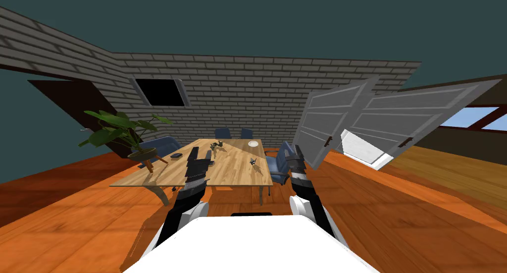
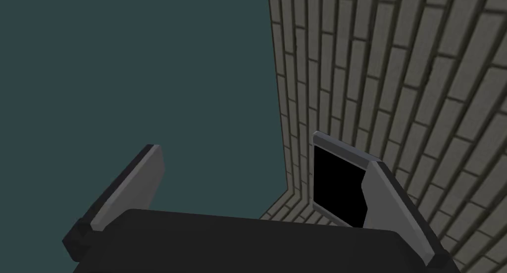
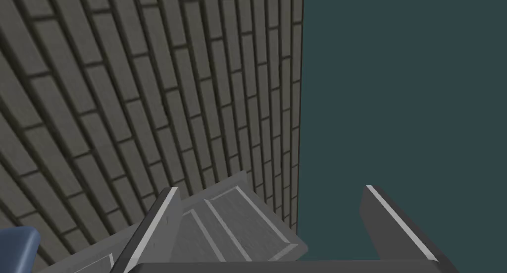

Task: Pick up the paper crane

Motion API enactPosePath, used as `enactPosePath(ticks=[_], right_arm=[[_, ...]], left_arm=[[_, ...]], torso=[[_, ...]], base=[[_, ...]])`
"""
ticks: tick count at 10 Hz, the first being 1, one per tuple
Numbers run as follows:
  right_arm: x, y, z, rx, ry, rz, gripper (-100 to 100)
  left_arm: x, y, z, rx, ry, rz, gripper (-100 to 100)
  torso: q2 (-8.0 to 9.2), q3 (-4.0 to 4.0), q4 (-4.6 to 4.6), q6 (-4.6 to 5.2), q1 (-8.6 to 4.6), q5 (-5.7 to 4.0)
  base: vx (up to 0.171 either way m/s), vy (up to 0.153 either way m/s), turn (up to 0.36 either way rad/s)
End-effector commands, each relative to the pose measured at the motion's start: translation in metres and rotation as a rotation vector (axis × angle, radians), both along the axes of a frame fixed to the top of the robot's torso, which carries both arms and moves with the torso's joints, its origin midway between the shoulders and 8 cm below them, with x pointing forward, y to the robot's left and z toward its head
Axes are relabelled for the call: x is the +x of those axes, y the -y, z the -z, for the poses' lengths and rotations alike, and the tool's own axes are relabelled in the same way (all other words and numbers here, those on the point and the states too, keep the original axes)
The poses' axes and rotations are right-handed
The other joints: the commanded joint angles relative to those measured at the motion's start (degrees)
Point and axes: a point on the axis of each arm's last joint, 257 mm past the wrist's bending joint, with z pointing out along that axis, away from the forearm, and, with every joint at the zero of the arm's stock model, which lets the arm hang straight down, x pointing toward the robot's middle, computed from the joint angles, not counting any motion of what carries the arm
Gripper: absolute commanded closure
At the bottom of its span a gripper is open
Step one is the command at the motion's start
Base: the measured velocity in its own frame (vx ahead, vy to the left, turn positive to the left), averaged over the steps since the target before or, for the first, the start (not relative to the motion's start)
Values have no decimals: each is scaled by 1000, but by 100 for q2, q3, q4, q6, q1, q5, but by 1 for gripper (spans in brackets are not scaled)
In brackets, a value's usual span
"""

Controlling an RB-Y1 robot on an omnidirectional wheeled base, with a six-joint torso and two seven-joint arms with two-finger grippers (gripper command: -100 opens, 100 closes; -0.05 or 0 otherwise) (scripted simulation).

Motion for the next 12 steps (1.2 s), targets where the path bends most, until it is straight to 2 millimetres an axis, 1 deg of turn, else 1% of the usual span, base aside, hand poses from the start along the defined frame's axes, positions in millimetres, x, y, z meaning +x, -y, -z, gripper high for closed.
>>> enactPosePath(ticks=[1, 3, 5, 6, 7, 8, 11, 12], right_arm=[[5, -4, 11, -54, -45, -9, -100], [13, -8, 28, -122, -111, -15, -100], [21, -11, 52, -211, -195, -19, -100], [22, -10, 53, -210, -201, -19, -100], [27, -11, 69, -261, -254, -19, -100], [27, -11, 69, -261, -254, -19, -100], [36, -10, 122, -442, -419, -16, -100], [37, -8, 127, -444, -440, -14, -100]], left_arm=[[0, 0, 0, 0, 0, 0, 0], [0, 0, 0, 0, 0, 0, 0], [0, 0, 0, 0, 0, 0, 0], [0, 0, 0, 0, 0, 0, 0], [0, 0, 0, 0, 0, 0, 0], [0, 0, 0, 0, 0, 0, 0], [0, 0, 0, 0, 0, 0, 0], [0, 0, 0, 0, 0, 0, 0]], torso=[[0, 0, 0, 0, 0, 0], [8, 4, 1, -2, 16, 3], [9, 5, 2, -2, 24, 5], [10, 6, 2, -2, 24, 6], [10, 6, 2, 1, 18, 4], [10, 6, 2, -1, 18, 4], [12, 7, 2, -2, 19, 4], [13, 7, 3, -2, 25, 5]], base=[[-11, 22, 104], [-33, 57, 132], [-25, 67, 164], [-24, 47, 49], [-25, 48, 67], [-18, 35, 83], [-30, 61, 224], [-20, 62, 100]])
